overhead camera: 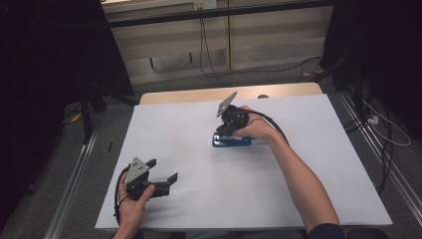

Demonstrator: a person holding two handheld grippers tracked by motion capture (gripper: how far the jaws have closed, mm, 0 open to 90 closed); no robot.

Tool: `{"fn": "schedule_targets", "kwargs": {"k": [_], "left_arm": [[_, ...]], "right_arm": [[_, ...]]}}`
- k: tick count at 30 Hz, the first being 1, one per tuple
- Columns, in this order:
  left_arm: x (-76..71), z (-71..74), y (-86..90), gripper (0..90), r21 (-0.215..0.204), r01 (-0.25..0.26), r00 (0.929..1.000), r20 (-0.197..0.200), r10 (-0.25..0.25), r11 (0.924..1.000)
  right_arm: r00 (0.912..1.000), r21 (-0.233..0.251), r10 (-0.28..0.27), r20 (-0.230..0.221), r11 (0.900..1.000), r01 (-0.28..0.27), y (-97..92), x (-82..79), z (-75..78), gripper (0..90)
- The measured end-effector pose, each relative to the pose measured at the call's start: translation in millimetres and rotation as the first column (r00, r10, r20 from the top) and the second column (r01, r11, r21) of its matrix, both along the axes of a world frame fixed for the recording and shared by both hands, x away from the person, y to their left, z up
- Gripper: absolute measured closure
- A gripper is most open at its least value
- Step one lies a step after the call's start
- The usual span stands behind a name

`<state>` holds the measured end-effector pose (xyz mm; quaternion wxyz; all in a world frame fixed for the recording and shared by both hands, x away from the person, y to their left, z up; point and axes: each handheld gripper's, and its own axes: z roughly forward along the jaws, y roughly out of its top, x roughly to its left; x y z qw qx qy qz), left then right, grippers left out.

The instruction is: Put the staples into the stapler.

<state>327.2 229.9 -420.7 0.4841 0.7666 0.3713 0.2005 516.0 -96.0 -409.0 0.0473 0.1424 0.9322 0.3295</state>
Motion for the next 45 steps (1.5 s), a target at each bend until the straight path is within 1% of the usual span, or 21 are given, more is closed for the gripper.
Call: {"fn": "schedule_targets", "kwargs": {"k": [4,6,16,17,26,29,34,36,37,38,40,41,42,43,44,45], "left_arm": [[-0.2,0.1,-0.1,6.2,0.002,0.001,1.0,0.0,-0.001,1.0],[0.0,0.3,0.4,6.2,0.008,-0.002,1.0,0.003,0.002,1.0],[-0.5,0.3,0.7,6.1,0.0,-0.005,1.0,0.003,0.005,1.0],[-0.4,0.2,0.7,6.1,0.0,-0.005,1.0,0.003,0.005,1.0],[-0.4,0.2,0.7,6.1,0.0,-0.005,1.0,0.003,0.005,1.0],[-0.5,0.2,0.8,6.1,-0.001,-0.005,1.0,0.002,0.005,1.0],[-0.5,0.2,0.9,6.1,0.0,-0.004,1.0,0.003,0.004,1.0],[-0.3,-0.1,0.8,6.1,0.0,-0.005,1.0,0.001,0.005,1.0],[-0.2,-0.2,0.8,6.1,0.002,-0.004,1.0,-0.001,0.004,1.0],[0.0,-0.1,0.7,6.1,0.004,-0.002,1.0,-0.001,0.002,1.0],[0.1,0.0,0.4,6.1,0.006,0.001,1.0,0.0,-0.001,1.0],[0.1,0.0,0.3,6.1,0.008,-0.001,1.0,0.001,0.001,1.0],[0.3,-0.1,0.4,6.1,0.009,0.001,1.0,-0.001,-0.001,1.0],[0.5,-0.4,0.3,6.1,0.007,0.001,1.0,-0.002,-0.001,1.0],[0.7,-0.7,0.0,6.1,0.002,0.0,1.0,-0.001,0.0,1.0],[0.8,-0.7,0.0,6.1,0.002,-0.001,1.0,-0.001,0.001,1.0]], "right_arm": [[1.0,0.003,0.003,0.005,1.0,-0.003,0.3,0.4,0.2,77.2],[1.0,0.007,-0.005,0.005,1.0,0.005,0.2,0.4,0.8,75.7],[0.9998,-0.002,-0.018,0.002,0.9998,0.018,-0.6,0.4,0.2,73.0],[0.9998,0.0,-0.017,0.008,0.9998,0.017,-0.7,0.8,0.2,72.1],[0.9995,-0.005,-0.033,-0.002,0.9994,0.033,-3.7,0.9,0.5,70.4],[0.9993,0.001,-0.038,-0.002,0.9993,0.038,-3.5,0.4,1.3,67.8],[0.9979,0.007,-0.064,-0.007,0.9979,0.064,-3.3,-0.7,1.6,59.8],[0.9961,0.018,-0.088,-0.006,0.9959,0.088,-4.5,-0.6,2.1,50.5],[0.9937,0.018,-0.112,-0.01,0.9936,0.112,-5.2,-0.1,2.2,45.1],[0.9915,0.018,-0.13,-0.014,0.9914,0.13,-6.1,0.2,2.7,43.5],[0.9884,0.036,-0.149,-0.025,0.988,0.15,-8.5,-0.6,3.3,41.5],[0.9878,0.041,-0.155,-0.02,0.987,0.155,-10.0,-0.5,3.1,39.4],[0.9855,0.04,-0.168,-0.021,0.9848,0.169,-11.3,-0.9,3.1,37.4],[0.9836,0.049,-0.179,-0.024,0.9825,0.18,-12.2,-1.3,2.1,36.2],[0.982,0.041,-0.186,-0.032,0.9815,0.187,-13.4,-2.3,1.7,34.2],[0.981,0.042,-0.193,-0.025,0.9802,0.193,-14.5,-2.5,0.4,32.0]]}}
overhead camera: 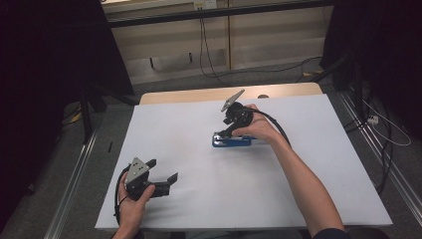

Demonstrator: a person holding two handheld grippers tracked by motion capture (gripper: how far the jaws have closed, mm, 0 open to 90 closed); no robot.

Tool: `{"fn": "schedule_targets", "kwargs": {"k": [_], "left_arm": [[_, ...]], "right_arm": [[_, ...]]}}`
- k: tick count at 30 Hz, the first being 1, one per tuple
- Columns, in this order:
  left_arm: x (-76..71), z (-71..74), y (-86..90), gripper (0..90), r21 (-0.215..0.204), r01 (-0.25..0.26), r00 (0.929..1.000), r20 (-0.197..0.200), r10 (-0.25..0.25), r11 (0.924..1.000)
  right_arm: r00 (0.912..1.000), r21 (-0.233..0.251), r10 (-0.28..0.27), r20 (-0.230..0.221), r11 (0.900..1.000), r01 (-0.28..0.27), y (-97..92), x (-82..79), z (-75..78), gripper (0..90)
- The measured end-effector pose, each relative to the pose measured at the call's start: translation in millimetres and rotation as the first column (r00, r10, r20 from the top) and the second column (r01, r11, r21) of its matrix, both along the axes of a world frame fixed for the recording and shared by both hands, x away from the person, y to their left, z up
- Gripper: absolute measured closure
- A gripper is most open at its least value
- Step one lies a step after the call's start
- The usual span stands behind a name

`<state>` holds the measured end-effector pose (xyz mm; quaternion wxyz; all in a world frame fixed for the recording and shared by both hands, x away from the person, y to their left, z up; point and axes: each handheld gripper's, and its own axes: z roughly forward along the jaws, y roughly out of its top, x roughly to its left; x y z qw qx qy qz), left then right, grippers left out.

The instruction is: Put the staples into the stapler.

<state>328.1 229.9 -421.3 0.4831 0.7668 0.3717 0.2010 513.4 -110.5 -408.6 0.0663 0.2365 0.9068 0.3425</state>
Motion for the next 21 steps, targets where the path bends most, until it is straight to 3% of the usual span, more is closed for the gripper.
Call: {"fn": "schedule_targets", "kwargs": {"k": [5,11,13,15,21], "left_arm": [[0.1,0.1,0.3,6.1,0.006,0.003,1.0,-0.001,-0.003,1.0],[0.2,-0.1,0.3,6.1,0.005,0.0,1.0,-0.003,0.0,1.0],[0.4,-0.1,0.2,6.1,0.003,-0.001,1.0,-0.004,0.001,1.0],[0.5,-0.1,0.2,6.1,0.003,-0.001,1.0,-0.004,0.001,1.0],[0.6,-0.4,0.4,6.1,-0.003,-0.004,1.0,-0.005,0.004,1.0]], "right_arm": [[0.9985,0.0,-0.054,0.009,0.9986,0.054,-6.4,-2.6,-2.5,23.1],[0.9932,0.056,-0.116,0.01,0.9918,0.115,-13.8,-7.9,-3.5,13.0],[0.9896,0.063,-0.144,-0.003,0.9877,0.143,-14.9,-10.5,-5.0,9.5],[0.9865,0.054,-0.163,0.019,0.9854,0.162,-15.3,-13.6,-6.2,8.6],[0.9727,0.101,-0.229,0.036,0.9692,0.224,-18.5,-22.8,-4.5,5.4]]}}
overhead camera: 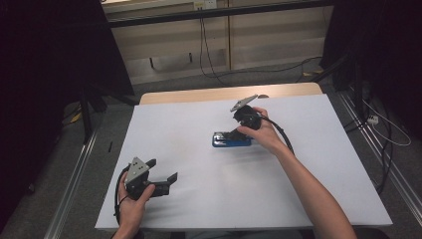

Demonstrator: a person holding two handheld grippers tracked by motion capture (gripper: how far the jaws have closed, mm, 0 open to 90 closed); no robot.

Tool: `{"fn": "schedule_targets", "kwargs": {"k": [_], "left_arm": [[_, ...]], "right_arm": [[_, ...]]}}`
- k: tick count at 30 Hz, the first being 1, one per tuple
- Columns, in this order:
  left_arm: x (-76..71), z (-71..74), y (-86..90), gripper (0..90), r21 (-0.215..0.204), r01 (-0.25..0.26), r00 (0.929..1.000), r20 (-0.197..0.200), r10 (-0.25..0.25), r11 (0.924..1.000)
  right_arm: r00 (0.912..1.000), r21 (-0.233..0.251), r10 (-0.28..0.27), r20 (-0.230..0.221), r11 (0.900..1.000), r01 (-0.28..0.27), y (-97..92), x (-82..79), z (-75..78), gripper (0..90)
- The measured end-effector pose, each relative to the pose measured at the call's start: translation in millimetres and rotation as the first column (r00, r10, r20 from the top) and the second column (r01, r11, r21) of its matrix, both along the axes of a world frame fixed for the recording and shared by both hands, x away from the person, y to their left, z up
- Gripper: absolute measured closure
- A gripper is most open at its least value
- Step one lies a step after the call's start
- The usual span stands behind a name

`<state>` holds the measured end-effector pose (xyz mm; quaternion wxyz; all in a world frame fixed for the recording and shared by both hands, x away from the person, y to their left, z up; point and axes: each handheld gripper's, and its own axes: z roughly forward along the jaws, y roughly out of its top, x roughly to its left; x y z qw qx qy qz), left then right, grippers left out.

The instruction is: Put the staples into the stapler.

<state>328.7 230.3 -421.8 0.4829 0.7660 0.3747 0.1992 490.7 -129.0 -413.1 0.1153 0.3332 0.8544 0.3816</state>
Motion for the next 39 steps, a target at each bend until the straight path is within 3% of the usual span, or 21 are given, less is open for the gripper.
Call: {"fn": "schedule_targets", "kwargs": {"k": [7,19,21,35,39], "left_arm": [[0.1,0.2,-0.1,6.1,0.001,0.0,1.0,0.001,0.0,1.0],[0.4,0.1,-0.1,6.1,0.007,-0.001,1.0,0.0,0.001,1.0],[0.3,0.2,0.0,6.1,0.005,-0.004,1.0,-0.002,0.004,1.0],[0.6,0.1,0.8,6.1,0.012,-0.012,0.9999,-0.004,0.012,0.9999],[0.7,0.0,0.0,6.1,0.015,-0.004,1.0,-0.001,0.004,0.9999]], "right_arm": [[0.9968,0.037,-0.07,0.039,0.997,0.068,-9.1,-10.8,5.1,5.5],[0.9879,0.065,-0.149,0.044,0.9872,0.146,-30.8,-29.3,5.2,6.0],[0.9817,0.068,-0.182,0.058,0.9818,0.178,-35.8,-32.9,6.6,5.7],[0.9665,0.118,-0.25,0.058,0.9631,0.242,-64.7,-55.1,1.0,4.3],[0.956,0.152,-0.29,0.043,0.9477,0.281,-73.8,-61.7,0.2,4.4]]}}
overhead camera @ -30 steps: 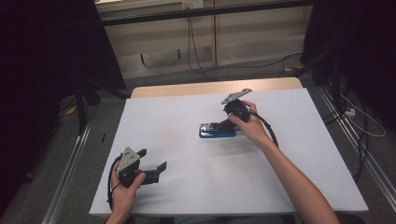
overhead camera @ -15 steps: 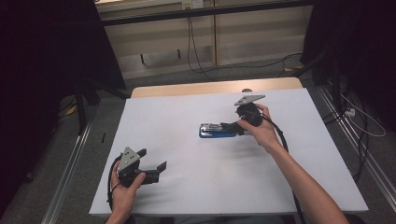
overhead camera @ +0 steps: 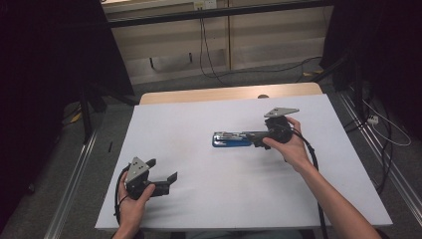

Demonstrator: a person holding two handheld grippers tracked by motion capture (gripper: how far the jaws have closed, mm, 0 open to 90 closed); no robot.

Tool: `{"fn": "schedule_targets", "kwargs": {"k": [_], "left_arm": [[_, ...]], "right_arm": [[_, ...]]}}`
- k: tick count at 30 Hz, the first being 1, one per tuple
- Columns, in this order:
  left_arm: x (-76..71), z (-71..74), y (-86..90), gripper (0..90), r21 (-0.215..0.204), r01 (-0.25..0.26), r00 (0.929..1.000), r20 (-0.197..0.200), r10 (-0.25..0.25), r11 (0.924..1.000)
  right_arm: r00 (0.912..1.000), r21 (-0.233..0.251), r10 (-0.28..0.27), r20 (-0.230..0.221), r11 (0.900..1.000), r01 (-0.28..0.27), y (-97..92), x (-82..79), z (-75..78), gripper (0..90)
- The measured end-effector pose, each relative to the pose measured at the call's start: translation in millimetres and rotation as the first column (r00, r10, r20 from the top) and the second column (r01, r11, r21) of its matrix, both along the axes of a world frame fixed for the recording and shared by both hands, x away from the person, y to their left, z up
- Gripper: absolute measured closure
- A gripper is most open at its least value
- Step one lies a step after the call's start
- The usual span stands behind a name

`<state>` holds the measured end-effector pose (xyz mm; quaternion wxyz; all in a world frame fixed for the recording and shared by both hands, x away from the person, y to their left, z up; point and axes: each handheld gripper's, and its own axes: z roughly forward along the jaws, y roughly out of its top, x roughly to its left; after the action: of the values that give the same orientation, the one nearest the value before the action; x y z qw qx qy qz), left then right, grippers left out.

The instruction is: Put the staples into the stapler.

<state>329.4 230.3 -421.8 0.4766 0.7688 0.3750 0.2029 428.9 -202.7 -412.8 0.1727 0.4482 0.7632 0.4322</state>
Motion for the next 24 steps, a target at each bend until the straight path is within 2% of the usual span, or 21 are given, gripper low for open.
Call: {"fn": "schedule_targets", "kwargs": {"k": [1,8,16,18,21,24], "left_arm": [[0.2,-0.2,0.0,6.1,0.0,0.0,1.0,0.0,0.0,1.0],[0.4,-0.6,1.0,6.1,-0.002,-0.018,0.9998,-0.005,0.018,0.9998],[2.3,-3.6,-2.4,6.1,0.008,-0.008,0.9999,-0.01,0.008,0.9999],[2.6,-3.1,-4.4,6.2,0.001,-0.006,1.0,0.007,0.006,1.0],[4.0,-2.3,-9.2,6.2,-0.013,-0.002,1.0,-0.001,0.002,0.9999],[6.1,-3.0,-13.8,6.2,0.002,0.01,0.9999,0.002,-0.01,0.9999]], "right_arm": [[0.9999,0.012,-0.015,-0.001,0.9998,0.015,-2.4,-1.6,-0.1,4.4],[0.9972,0.018,-0.074,0.009,0.9971,0.074,-17.4,-13.5,-2.6,4.8],[0.9948,0.027,-0.102,0.011,0.9945,0.101,-29.3,-27.7,-9.5,5.8],[0.9939,0.03,-0.11,0.014,0.9936,0.109,-31.2,-30.9,-11.6,5.7],[0.9928,0.029,-0.118,0.021,0.9926,0.118,-33.4,-35.0,-12.5,5.7],[0.9918,0.019,-0.126,0.023,0.9919,0.125,-36.0,-39.5,-14.0,5.7]]}}
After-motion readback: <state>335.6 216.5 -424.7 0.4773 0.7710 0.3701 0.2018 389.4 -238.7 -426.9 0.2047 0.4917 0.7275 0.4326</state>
